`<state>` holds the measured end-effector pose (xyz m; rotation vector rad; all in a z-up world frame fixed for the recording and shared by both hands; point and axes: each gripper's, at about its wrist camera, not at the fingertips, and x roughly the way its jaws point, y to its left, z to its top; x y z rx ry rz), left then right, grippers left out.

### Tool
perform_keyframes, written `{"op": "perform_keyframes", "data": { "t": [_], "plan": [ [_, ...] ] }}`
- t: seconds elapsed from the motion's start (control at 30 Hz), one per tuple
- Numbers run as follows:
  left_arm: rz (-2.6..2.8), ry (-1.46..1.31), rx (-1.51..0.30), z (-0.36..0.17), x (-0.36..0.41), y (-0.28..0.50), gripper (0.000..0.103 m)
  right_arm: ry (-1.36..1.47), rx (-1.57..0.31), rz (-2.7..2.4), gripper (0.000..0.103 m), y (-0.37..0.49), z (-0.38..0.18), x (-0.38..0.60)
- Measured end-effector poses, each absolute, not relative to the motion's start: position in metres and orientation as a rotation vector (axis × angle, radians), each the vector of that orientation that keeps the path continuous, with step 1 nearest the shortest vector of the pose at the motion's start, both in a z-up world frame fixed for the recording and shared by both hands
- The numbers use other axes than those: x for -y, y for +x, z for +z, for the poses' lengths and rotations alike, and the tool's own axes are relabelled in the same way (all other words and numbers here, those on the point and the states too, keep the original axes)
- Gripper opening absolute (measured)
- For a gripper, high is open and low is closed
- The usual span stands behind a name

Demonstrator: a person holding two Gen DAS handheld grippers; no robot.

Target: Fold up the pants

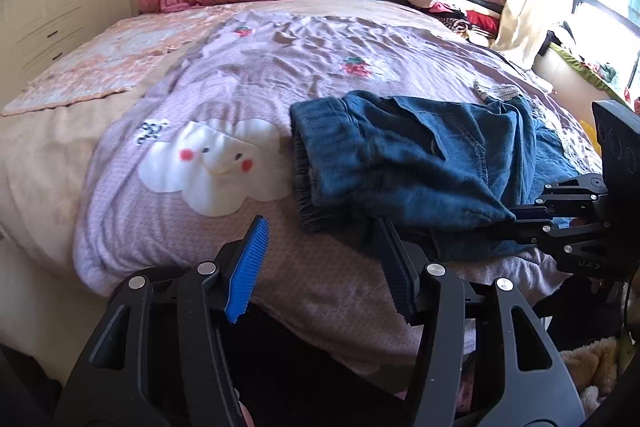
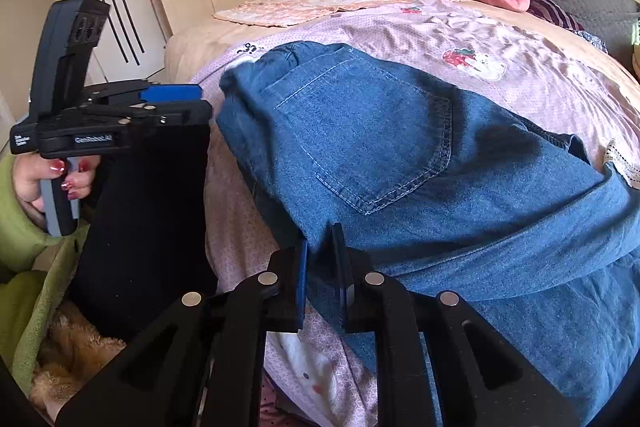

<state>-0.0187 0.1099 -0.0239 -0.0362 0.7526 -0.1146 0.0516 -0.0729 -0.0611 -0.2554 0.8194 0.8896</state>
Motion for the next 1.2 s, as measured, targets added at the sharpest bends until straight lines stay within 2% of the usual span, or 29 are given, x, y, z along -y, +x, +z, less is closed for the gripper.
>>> {"op": "perform_keyframes", "data": {
  "t": [0.3,0.47,0.63,0.8,0.93,1.1,1.2],
  "plan": [
    [-0.241,-0.070,-0.690,0.011,-0.076,-0.002,0.050,-0.241,-0.832,0.888,0.015,0.050,-0.065,0.073],
    [-0.347,-0.137,-0.735,0.002,-0.048,0.030,0.049,-0.192,-0.830,0.894,0.019,0.046,-0.054,0.088],
    [-0.278,-0.049,-0.860,-0.033,-0.040,0.044,0.049,-0.109,-0.790,0.854,0.031,0.043,-0.035,0.119],
    [-0.251,0.036,-0.861,-0.043,-0.036,0.039,0.049,-0.064,-0.762,0.758,0.040,0.053,-0.025,0.133],
    [-0.247,0.052,-0.864,-0.047,-0.036,0.039,0.049,-0.085,-0.788,0.680,0.051,0.067,-0.028,0.129],
    [-0.251,0.044,-0.864,-0.046,-0.036,0.040,0.049,-0.150,-0.932,0.557,0.053,0.091,-0.056,0.116],
    [-0.257,0.037,-0.863,-0.046,-0.035,0.040,0.050,-0.100,-0.940,0.555,0.054,0.091,-0.064,0.120]
  ]
}}
